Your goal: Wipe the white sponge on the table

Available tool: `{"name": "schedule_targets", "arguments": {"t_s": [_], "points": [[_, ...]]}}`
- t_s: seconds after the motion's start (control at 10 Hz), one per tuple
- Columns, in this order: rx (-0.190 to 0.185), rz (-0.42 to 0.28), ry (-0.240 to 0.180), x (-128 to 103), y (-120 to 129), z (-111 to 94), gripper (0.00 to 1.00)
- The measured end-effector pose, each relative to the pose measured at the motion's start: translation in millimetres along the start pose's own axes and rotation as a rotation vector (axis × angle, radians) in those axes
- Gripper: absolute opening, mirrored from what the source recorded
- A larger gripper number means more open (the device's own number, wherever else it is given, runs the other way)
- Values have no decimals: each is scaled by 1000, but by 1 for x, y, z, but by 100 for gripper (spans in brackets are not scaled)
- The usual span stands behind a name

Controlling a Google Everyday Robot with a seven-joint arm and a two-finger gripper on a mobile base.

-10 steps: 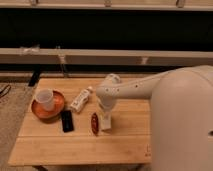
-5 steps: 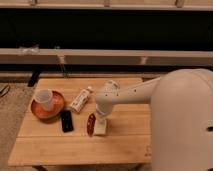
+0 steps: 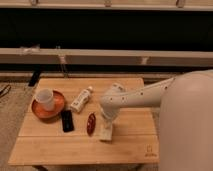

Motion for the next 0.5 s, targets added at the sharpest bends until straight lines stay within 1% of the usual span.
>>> {"name": "schedule_targets", "arguments": {"t_s": [0.2, 0.3, 0.5], "points": [[22, 44, 48, 26, -12, 0, 0], [34, 64, 64, 35, -20, 0, 0], [68, 106, 95, 53, -44, 0, 0]]}}
